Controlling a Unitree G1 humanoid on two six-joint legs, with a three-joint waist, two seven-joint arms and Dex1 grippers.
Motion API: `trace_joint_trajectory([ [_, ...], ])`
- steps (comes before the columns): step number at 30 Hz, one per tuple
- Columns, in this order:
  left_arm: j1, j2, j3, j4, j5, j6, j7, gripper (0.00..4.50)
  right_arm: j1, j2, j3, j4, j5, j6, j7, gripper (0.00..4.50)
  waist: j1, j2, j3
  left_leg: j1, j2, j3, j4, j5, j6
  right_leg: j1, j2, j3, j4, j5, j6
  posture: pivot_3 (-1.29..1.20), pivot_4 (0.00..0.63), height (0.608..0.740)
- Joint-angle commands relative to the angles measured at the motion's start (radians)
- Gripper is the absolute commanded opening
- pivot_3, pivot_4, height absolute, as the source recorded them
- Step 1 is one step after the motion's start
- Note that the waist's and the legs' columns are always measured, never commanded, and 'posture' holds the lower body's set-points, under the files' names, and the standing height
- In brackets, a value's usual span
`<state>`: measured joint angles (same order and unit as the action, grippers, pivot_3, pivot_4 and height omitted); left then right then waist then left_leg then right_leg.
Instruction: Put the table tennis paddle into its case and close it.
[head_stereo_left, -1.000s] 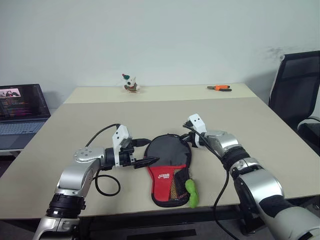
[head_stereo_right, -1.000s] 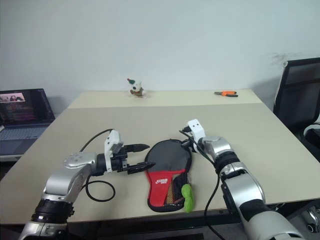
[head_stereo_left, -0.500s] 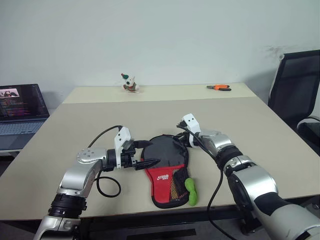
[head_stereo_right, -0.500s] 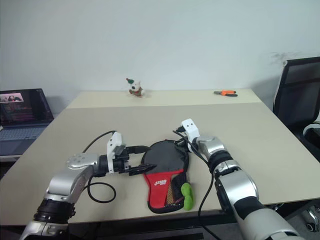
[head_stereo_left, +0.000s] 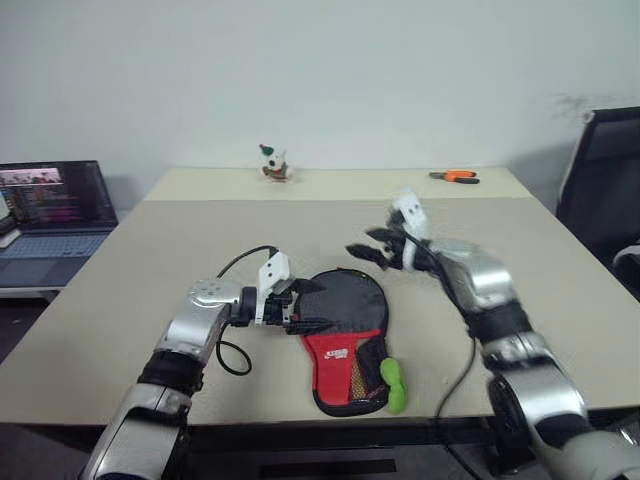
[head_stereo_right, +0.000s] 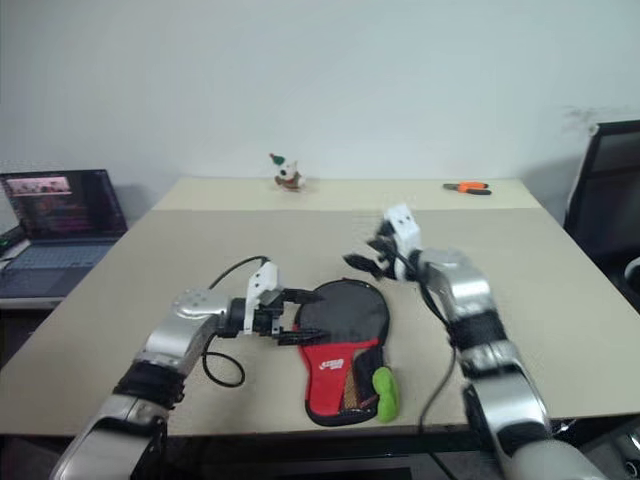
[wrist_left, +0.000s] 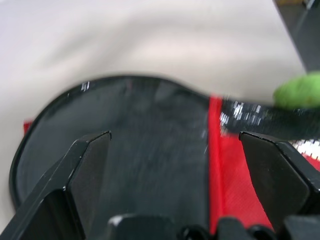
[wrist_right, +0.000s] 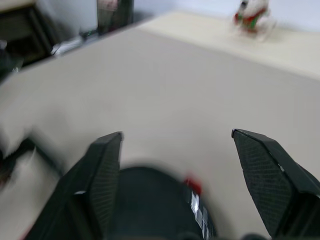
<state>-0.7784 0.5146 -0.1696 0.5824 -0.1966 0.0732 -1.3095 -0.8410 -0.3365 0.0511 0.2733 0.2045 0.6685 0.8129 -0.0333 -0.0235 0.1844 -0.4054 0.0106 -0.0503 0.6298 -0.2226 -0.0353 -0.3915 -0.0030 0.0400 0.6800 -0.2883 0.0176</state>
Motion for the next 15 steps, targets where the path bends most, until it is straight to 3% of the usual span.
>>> trace_joint_trajectory([
  [1, -0.068, -0.045, -0.041, 0.122, 0.064, -0.133, -0.032, 4.5, 0.109, -0.085, -0.002, -0.332, 0.098, 0.188, 0.037, 3.77, 0.003, 0.001, 0.001, -0.001, 0.0, 0.0, 0.001, 0.0, 0.0, -0.002, 0.0, 0.0, 0.001, 0.0, 0.0, 0.0, 0.15, 0.74],
  [7, -0.172, -0.143, -0.061, 0.358, 0.151, -0.326, -0.002, 4.5, 0.325, -0.23, -0.11, -0.691, 0.281, 0.448, 0.037, 3.77, 0.002, 0.002, 0.002, -0.014, 0.0, 0.0, 0.01, 0.0, 0.0, -0.014, 0.001, -0.002, 0.007, 0.0, 0.0, 0.0, 0.15, 0.74],
  [15, -0.231, -0.187, -0.07, 0.539, 0.234, -0.451, 0.001, 4.5, 0.45, -0.18, -0.143, -0.896, 0.403, 0.623, -0.119, 3.77, -0.002, 0.002, 0.002, -0.012, -0.002, 0.002, 0.014, 0.0, 0.0, -0.013, 0.006, 0.0, 0.013, -0.001, 0.003, 0.0, 0.15, 0.74],
])
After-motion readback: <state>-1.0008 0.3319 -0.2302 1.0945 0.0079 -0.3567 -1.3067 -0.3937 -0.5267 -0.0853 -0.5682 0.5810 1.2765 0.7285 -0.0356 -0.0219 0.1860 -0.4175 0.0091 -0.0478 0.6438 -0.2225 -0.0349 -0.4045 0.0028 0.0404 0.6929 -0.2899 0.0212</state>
